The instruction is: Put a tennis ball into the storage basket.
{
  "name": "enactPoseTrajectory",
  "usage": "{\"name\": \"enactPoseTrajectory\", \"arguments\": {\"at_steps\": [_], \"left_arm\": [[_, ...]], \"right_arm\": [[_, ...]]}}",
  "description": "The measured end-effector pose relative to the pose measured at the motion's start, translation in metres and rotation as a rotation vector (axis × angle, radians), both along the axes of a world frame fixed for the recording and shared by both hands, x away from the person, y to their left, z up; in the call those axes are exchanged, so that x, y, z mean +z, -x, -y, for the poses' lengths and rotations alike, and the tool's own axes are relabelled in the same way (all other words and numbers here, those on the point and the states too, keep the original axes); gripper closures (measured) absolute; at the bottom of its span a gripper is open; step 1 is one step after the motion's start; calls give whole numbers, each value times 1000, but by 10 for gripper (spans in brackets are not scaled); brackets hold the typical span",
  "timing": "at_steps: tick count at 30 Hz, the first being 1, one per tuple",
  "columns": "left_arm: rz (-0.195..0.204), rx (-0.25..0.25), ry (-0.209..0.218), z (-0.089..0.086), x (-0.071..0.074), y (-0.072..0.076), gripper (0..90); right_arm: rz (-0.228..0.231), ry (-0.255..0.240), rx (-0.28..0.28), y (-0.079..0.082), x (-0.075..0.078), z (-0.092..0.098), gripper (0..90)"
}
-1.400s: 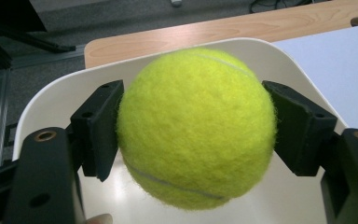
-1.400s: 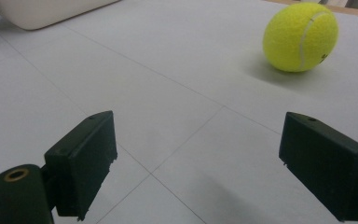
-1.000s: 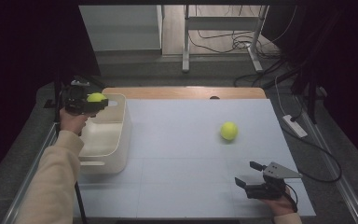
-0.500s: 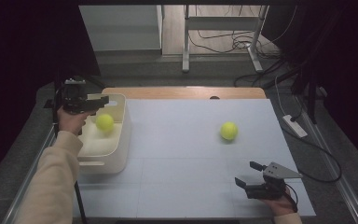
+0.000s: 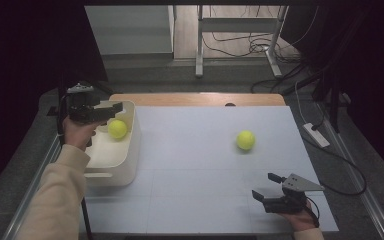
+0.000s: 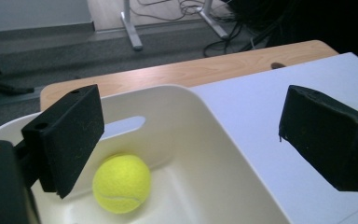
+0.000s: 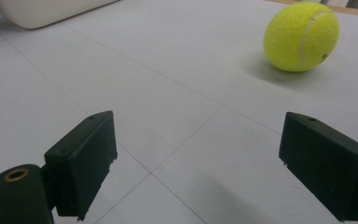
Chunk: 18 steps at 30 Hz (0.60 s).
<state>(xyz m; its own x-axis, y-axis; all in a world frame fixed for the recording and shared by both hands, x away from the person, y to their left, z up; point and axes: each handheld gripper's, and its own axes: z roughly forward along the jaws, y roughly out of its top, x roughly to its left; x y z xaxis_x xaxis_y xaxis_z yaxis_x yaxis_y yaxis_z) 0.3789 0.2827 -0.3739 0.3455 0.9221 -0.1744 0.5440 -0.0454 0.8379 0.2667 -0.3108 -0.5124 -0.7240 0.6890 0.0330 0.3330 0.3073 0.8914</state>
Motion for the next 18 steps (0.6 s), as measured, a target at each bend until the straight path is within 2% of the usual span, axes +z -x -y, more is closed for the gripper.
{"name": "enactPoseTrajectory", "arguments": {"at_steps": [11, 18], "left_arm": [[51, -106, 37, 20, 6, 18, 92], [65, -145, 55, 30, 9, 26, 93]], "right_arm": [[-1, -3, 6, -3, 0, -2, 112], [-2, 0, 12, -4, -1, -2, 112]]}}
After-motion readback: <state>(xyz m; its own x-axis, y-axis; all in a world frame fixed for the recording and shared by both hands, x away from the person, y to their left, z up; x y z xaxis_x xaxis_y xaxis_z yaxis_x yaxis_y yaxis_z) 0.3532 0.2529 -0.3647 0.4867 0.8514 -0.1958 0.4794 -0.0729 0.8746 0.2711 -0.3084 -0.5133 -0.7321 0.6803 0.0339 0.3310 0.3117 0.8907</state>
